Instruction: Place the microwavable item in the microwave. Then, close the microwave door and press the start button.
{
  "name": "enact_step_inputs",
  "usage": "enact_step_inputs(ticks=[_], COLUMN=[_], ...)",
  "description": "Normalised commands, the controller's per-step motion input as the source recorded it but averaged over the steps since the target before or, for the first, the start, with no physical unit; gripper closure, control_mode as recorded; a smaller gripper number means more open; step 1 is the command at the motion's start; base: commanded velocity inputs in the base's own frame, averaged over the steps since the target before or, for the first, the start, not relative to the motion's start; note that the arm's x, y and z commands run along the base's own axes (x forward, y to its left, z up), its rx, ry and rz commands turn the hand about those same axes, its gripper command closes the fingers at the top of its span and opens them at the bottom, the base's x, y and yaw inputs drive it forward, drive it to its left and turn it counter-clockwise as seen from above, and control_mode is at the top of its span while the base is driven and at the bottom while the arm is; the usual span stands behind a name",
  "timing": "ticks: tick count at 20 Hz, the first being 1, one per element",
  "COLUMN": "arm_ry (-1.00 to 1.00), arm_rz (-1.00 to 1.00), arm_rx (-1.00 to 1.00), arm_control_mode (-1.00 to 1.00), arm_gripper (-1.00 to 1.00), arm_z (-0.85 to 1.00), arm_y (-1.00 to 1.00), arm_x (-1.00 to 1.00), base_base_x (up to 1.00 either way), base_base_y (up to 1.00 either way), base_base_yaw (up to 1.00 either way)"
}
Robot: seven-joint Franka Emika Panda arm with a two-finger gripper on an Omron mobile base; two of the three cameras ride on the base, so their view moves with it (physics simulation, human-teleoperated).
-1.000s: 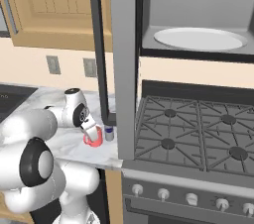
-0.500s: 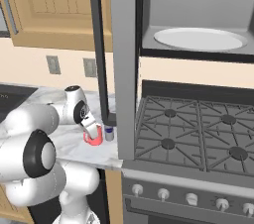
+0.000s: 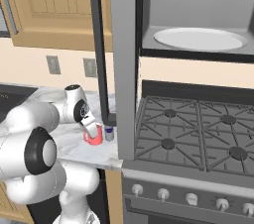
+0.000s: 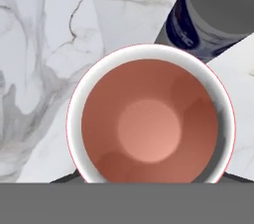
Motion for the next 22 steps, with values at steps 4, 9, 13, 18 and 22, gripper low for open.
enact_step_inputs(ticks=[4,9,13,18,22], arm_ry=[-0.03,-0.11,-0.17,-0.06,0.0], arm_rz=[0.0,0.0,0.0,0.0,0.0], arm_rx=[0.0,0.0,0.0,0.0,0.0], arm_control_mode=[-1.0,-1.0,-1.0,-1.0,-1.0], arm_gripper=[1.0,1.0,1.0,1.0,1.0], arm_z=[-0.02,0.0,0.02,0.19,0.39], arm_y=[0.04,0.12,0.27,0.39,0.2], arm_x=[0.0,-0.02,-0.06,-0.01,0.0], base_base_x=[0.0,0.0,0.0,0.0,0.0], base_base_y=[0.0,0.0,0.0,0.0,0.0], base_base_yaw=[0.0,0.0,0.0,0.0,0.0])
